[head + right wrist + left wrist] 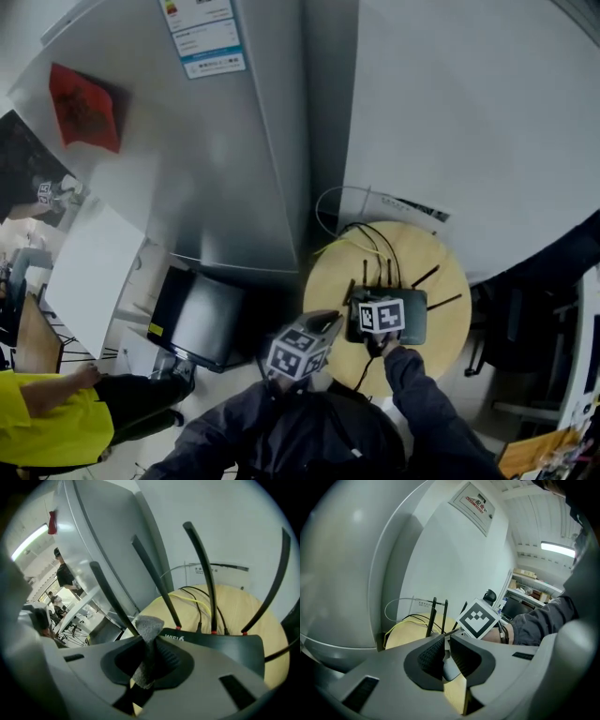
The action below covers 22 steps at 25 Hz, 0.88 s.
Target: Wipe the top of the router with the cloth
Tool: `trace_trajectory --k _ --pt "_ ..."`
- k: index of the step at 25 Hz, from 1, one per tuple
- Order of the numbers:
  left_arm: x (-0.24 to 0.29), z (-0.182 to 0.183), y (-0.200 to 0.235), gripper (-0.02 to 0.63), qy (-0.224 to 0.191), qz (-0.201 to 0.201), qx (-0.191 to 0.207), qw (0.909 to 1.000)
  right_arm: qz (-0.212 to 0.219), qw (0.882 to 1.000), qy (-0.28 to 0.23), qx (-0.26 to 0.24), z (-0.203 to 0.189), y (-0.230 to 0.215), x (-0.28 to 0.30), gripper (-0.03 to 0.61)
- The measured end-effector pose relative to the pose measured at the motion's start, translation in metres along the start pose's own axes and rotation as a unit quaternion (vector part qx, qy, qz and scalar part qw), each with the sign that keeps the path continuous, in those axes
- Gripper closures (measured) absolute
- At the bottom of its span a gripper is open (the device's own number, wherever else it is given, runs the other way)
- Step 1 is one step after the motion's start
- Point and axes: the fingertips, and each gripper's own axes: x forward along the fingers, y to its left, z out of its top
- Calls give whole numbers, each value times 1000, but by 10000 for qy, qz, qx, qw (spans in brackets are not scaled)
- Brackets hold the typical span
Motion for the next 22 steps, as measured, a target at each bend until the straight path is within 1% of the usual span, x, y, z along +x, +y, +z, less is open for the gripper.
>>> trace_trajectory --k 4,8,14,20,22 --pt "5 -2 6 588 34 90 -76 9999 -19 9994 342 -27 -8 -7 16 505" --pt "8 -7 13 588 96 186 -191 9996 -70 9991 408 -134 -4 -10 23 505" --pt "10 -6 18 588 87 240 -251 9994 -290 9946 937 -327 -14 -24 35 505" --pt "12 -9 20 588 91 265 -237 9993 -211 9940 974 -443 -9 -16 41 505" --pt "12 -8 20 588 79 266 -231 9993 -201 9931 1082 -413 -14 -19 41 505"
